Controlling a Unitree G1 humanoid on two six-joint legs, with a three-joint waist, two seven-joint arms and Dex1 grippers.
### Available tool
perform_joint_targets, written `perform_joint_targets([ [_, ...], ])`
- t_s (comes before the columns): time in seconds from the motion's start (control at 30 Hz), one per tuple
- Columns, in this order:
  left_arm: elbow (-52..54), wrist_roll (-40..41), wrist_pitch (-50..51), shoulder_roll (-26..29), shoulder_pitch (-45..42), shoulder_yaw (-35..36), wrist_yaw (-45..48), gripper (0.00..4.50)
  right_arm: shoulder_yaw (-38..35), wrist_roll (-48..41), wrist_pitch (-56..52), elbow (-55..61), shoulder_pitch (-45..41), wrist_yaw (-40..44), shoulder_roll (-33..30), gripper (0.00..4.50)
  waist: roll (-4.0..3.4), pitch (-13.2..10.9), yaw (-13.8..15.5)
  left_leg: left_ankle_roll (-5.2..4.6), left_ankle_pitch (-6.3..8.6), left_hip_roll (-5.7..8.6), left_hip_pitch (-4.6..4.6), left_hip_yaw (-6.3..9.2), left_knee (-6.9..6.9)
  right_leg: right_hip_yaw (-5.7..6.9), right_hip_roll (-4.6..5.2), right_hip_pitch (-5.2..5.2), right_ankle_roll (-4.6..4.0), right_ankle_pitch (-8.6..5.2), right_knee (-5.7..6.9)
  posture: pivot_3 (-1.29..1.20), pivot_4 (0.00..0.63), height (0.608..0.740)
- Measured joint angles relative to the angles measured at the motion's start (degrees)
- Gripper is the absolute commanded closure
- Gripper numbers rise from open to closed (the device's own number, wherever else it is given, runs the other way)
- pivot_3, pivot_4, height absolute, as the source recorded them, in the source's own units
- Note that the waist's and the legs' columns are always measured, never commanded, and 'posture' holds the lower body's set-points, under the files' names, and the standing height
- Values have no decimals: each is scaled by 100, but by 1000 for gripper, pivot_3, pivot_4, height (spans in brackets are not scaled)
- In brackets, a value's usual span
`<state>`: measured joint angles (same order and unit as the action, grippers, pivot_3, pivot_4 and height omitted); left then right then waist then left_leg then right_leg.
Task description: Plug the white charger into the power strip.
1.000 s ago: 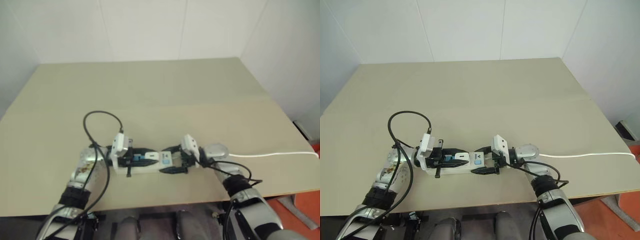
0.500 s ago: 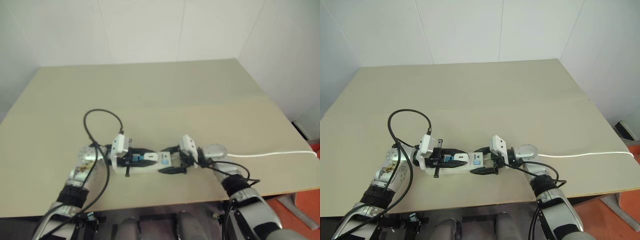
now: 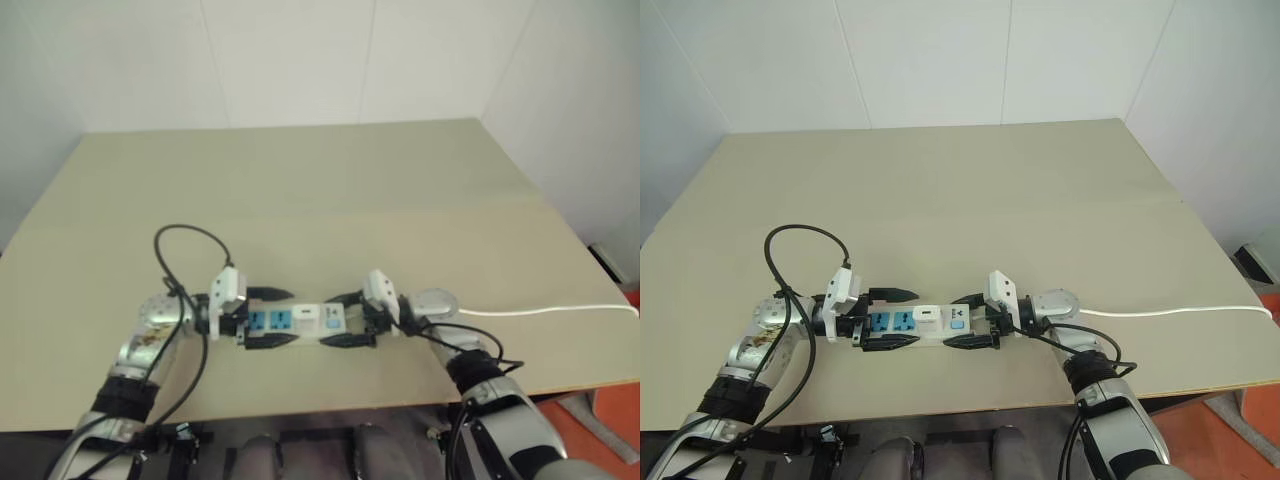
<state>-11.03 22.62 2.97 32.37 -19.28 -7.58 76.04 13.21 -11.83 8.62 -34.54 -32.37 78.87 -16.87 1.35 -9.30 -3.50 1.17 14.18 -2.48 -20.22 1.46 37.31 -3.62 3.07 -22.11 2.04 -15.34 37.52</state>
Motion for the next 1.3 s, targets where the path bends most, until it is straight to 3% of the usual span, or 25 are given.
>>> perform_joint_targets([
  [0.13, 173, 8, 22, 3, 89, 46, -6, 21, 1, 0, 0, 1, 1, 8, 12, 1080, 1, -1, 0, 0, 0, -1, -3, -1, -2, -1, 0, -3, 0, 0, -4, 0, 150, 740],
  [0.17, 217, 24, 72, 18, 108, 58, 7, 0, 0, -1, 2, 1, 1, 8, 14, 338, 2, -1, 0, 0, 0, -1, -4, -1, -3, 0, 0, -3, 0, 0, -5, 0, 150, 740],
  [0.23, 341, 60, 180, 169, 151, 86, 98, 0, -33, -29, 5, -14, -4, -11, 50, 24, 6, -5, -9, 0, 0, -2, -8, -1, -5, -1, 0, -8, 0, 0, -6, 0, 150, 740],
  [0.47, 756, 454, 368, 898, 117, 680, 431, 0, -60, -41, 104, 200, 67, -10, -229, 24, 20, -19, 33, 0, 0, -1, -33, -3, -25, 4, 7, -19, -21, 17, -48, 0, 150, 740],
  [0.77, 647, 592, 504, 1722, 86, 1162, 919, 0, -958, -507, -455, 1829, 1279, -56, -1836, 24, 19, -21, 265, 0, 2, 21, -239, -3, -16, 12, 33, -212, -24, 20, -43, 0, 150, 740],
  [1.0, 578, 591, 463, 2297, 583, 1770, 1017, 0, -2121, -1135, -987, 2865, 2225, -324, -2758, 24, 17, -28, 229, -7, 6, 18, -234, -8, -21, 10, 30, -211, -23, 18, -65, 0, 150, 740],
  [1.3, 1114, 726, 597, 2825, 1911, 2980, 1157, 0, -2978, -1432, -1332, 3336, 2910, -457, -3309, 24, 19, -35, 241, -6, 6, 17, -217, -22, -20, 1, 30, -200, -22, 17, -54, 0, 150, 740],
])
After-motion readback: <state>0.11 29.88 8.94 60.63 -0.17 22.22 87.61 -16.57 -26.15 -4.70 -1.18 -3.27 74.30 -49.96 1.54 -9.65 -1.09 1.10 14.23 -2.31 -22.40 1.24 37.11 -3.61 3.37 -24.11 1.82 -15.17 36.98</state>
